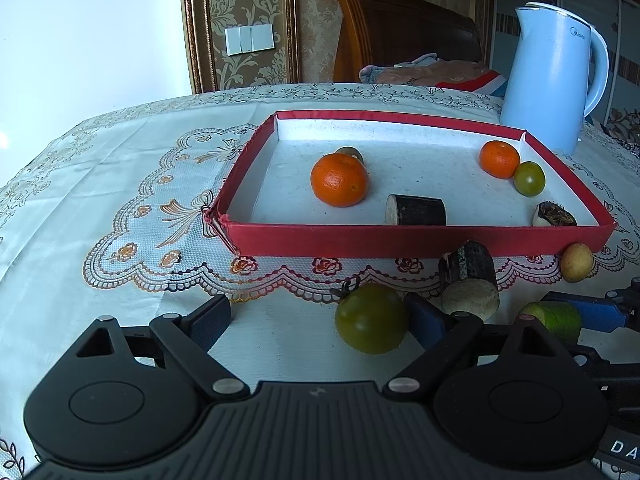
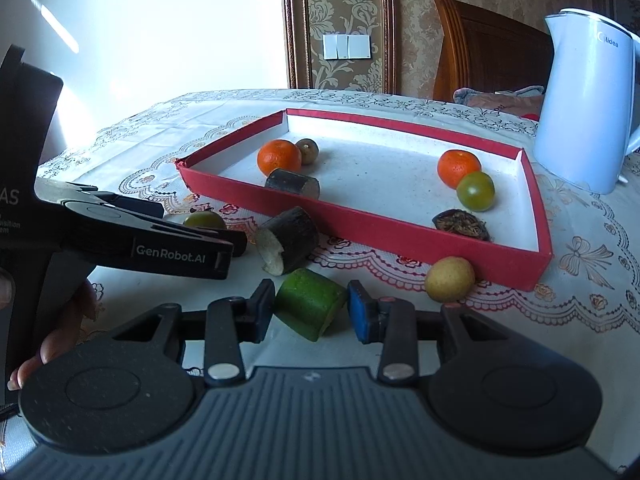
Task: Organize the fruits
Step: 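Close the right gripper on the green cucumber chunk while the left grasps the green citrus, then carry the green citrus and cucumber chunk over the tray with both grippers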
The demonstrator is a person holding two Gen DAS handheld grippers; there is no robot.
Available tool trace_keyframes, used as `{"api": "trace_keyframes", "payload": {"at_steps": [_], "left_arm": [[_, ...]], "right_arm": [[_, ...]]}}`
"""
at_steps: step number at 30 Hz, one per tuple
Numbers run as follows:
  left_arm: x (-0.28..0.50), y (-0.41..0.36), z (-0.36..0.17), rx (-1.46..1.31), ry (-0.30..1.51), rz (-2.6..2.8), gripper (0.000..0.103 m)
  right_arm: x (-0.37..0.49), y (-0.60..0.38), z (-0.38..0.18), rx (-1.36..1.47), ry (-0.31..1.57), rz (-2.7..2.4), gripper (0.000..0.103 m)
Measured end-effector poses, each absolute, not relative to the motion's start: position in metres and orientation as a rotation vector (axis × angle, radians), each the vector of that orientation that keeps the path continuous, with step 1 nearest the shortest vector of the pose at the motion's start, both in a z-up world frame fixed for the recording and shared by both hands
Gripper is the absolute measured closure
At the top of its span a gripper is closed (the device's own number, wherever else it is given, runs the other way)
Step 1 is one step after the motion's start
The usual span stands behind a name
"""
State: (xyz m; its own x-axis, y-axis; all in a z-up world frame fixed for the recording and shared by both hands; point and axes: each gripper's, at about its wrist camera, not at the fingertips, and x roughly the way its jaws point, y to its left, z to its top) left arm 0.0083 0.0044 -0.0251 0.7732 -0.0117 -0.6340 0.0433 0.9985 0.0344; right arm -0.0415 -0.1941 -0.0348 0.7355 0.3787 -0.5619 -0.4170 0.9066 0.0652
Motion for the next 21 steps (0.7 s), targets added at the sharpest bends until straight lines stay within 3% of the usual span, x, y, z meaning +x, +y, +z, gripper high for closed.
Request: {"api": "trace_keyframes", "payload": {"at_steps": [2, 5, 7, 9, 12, 16, 21], "left_arm": [[0.007, 0.004, -0.025, 0.05, 0.682, -0.041, 0.015], [0.002, -0.003, -0.024, 0.081, 0.659, -0.072, 0.029], [0.0, -0.007, -0.024, 0.1, 0.648, -0.095, 0.046], [-0.001, -0.008, -0.023, 0.1, 0.645, -0.117, 0.054], [-0.001, -0.008, -0.023, 0.097, 0.644, -0.118, 0.056], [-0.003, -0.007, -0.022, 0.092, 0.633, -0.122, 0.07], [-0.004, -0.006, -0.021, 0.091, 0.628, -0.112, 0.07]], "right_arm": [[-0.042, -0.193, -0.035, -0.07, 0.6, 0.436, 0.067], [-0.042, -0.193, -0.035, -0.07, 0.596, 0.429, 0.066], [-0.043, -0.194, -0.034, -0.069, 0.592, 0.426, 0.066], [-0.043, -0.194, -0.034, -0.068, 0.588, 0.424, 0.066], [-0.043, -0.195, -0.034, -0.067, 0.585, 0.422, 0.066], [-0.043, -0.195, -0.034, -0.066, 0.586, 0.419, 0.066], [-0.043, -0.197, -0.034, -0.059, 0.586, 0.414, 0.066]]}}
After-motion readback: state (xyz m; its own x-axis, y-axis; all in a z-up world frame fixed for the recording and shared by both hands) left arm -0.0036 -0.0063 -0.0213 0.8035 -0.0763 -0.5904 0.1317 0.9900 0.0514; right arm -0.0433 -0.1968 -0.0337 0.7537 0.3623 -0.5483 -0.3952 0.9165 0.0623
